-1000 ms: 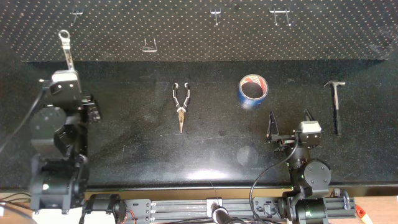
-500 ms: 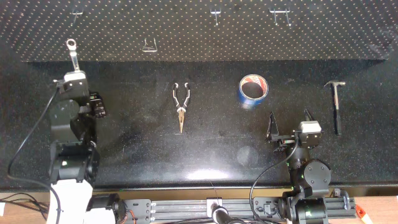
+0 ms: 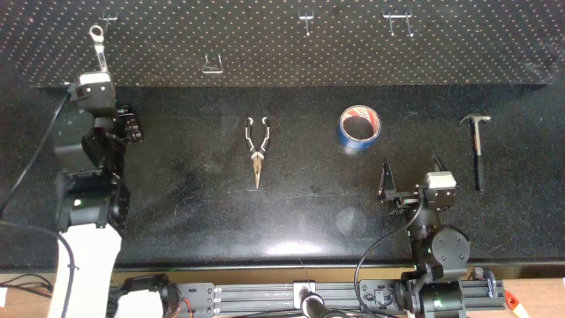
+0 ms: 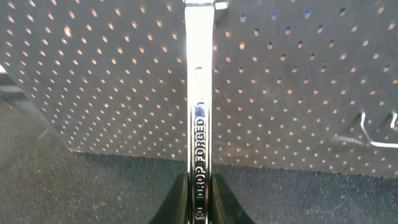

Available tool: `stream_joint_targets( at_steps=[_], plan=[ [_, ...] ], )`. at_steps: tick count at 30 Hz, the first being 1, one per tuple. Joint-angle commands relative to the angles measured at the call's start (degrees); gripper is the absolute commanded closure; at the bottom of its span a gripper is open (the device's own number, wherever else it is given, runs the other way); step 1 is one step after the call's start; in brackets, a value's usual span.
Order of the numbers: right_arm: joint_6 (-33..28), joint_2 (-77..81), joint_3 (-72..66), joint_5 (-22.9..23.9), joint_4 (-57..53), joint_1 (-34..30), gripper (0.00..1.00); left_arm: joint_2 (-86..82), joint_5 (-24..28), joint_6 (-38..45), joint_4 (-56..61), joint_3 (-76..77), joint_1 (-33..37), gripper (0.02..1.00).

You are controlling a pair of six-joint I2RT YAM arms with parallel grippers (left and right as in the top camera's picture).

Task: Place Tools Onto Pegboard

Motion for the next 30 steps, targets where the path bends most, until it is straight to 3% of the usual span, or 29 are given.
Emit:
stream_joint_targets(
  at_steps=[1, 11, 16, 26, 28, 30],
  plan=[
    [-0.6, -0.3, -0.2, 0.1, -0.2, 0.3, 0.053, 2.3, 1.1, 0.3, 1.0, 3.1, 0.3, 0.993],
    [-0.6, -0.3, -0.2, 0.1, -0.2, 0.3, 0.053, 6.5, 2.2, 0.3, 3.7, 3.1, 2.9, 0.993],
    [-0.6, -0.3, -0.2, 0.1, -0.2, 0.3, 0.053, 8.0, 5.2, 0.2, 3.7, 3.1, 2.9, 0.989],
    [-0.6, -0.3, -0.2, 0.1, -0.2, 0.3, 0.053, 12.7, 5.1, 0.3, 5.0, 3.1, 4.0, 0.989],
    [-0.6, -0.3, -0.2, 0.1, -0.2, 0.3, 0.053, 12.6, 4.9, 0.3, 5.0, 3.1, 5.5, 0.792],
    [-0.6, -0.3, -0.2, 0.1, -0.2, 0.3, 0.053, 12.0, 4.4, 0.3, 4.9, 3.1, 7.1, 0.478]
  ],
)
